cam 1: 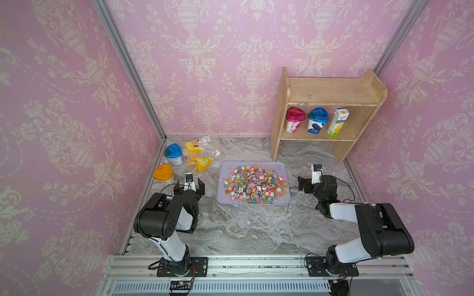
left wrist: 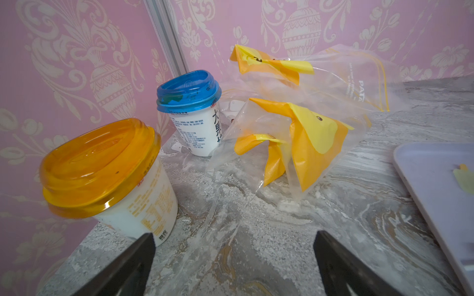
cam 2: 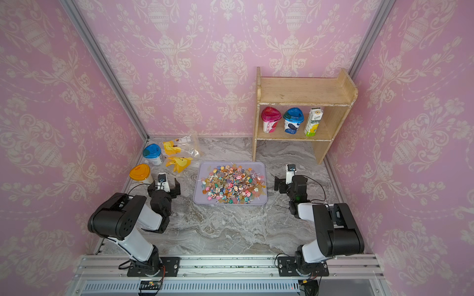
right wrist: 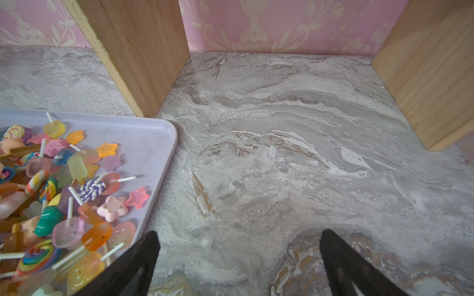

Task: Pour candies out of the ziploc bag
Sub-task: Reset both arms

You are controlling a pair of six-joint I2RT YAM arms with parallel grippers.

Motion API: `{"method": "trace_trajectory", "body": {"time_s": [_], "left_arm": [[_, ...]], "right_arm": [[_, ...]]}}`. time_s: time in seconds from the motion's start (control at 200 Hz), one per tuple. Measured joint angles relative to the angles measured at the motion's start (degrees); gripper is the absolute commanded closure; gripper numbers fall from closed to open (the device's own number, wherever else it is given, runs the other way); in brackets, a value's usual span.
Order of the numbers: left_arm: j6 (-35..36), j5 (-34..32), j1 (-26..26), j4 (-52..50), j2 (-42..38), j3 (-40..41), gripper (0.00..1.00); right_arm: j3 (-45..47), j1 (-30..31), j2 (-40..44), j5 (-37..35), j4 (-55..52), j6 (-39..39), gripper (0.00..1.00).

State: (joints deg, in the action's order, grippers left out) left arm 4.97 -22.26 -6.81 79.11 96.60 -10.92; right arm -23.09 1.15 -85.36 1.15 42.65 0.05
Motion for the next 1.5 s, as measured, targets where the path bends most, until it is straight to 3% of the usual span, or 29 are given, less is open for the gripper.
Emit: {"method": "trace_trajectory", "body": {"time_s": [0.465,0.635,0.816,0.956,1.501], "left_arm": [[0.02,3.21,0.52,-0.04,0.00,-0.31,0.01],[-0.20,9.64,2.95,-5.60,-0.68,-2.60,0.01],[-3.63,20.63,10.67,-16.15,-2.05,-10.01,0.01],[-4.74,24.35,11.08,-19.32,-2.16,-10.12,0.01],[-5.97,24.94,11.08,-21.16,-2.16,-10.10,0.01]], "right_arm": [[2.91,0.39,0.00,0.50,5.62,-0.04,0.00],[1.60,0.28,-0.07,0.15,3.56,0.15,0.00],[0.63,0.11,-0.07,-2.03,3.28,0.92,0.00],[0.63,0.11,-0.07,-2.67,3.08,1.42,0.00],[0.63,0.11,-0.07,-2.69,3.08,1.51,0.00]]}}
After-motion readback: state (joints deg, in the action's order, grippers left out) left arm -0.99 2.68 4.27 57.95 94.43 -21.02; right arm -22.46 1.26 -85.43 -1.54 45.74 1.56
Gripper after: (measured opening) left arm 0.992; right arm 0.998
